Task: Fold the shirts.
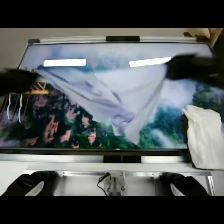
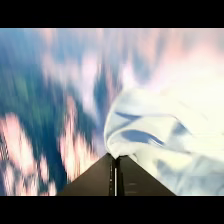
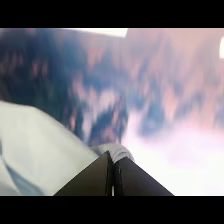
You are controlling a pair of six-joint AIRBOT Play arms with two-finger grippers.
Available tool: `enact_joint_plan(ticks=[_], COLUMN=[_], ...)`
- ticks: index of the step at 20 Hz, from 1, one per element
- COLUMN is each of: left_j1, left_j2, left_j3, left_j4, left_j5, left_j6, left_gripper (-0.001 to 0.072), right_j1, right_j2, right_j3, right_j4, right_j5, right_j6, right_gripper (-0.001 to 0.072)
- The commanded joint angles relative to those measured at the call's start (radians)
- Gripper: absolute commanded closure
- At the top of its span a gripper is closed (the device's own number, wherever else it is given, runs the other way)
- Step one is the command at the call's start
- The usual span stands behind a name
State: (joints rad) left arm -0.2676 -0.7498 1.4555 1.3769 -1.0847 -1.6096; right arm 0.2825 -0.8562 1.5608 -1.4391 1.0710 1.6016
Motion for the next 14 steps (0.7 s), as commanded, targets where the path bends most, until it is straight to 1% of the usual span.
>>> enact_joint_plan(ticks=[1,3,4,5,8,11,14], left_j1=[0.031,0.031,0.031,0.031,0.031,0.031,0.031], left_j2=[0.127,0.166,0.186,0.197,0.19,0.187,0.183], left_j3=[0.266,0.302,0.301,0.301,0.291,0.18,-0.011], left_j4=[0.042,0.041,0.041,0.041,0.048,0.075,0.109], left_j5=[0.094,0.098,0.095,0.079,-0.013,-0.044,-0.043], left_j6=[0.0,-0.003,-0.024,-0.046,-0.045,-0.045,-0.045], left_gripper=[0.0674,0.0674,0.0674,0.0674,0.0674,0.0674,0.0674], right_j1=[-0.019,-0.019,-0.019,-0.019,-0.019,-0.019,-0.019], right_j2=[0.186,0.241,0.258,0.266,0.237,0.114,-0.09], right_j3=[0.157,0.184,0.187,0.187,0.187,0.187,0.187], right_j4=[-0.026,-0.025,-0.026,-0.026,-0.039,-0.086,-0.108], right_j5=[-0.283,-0.387,-0.412,-0.419,-0.374,-0.348,-0.377], right_j6=[0.051,0.104,0.108,0.108,0.108,0.107,0.108], right_gripper=[0.0652,0.0652,0.0652,0.0652,0.0652,0.0652,0.0652])
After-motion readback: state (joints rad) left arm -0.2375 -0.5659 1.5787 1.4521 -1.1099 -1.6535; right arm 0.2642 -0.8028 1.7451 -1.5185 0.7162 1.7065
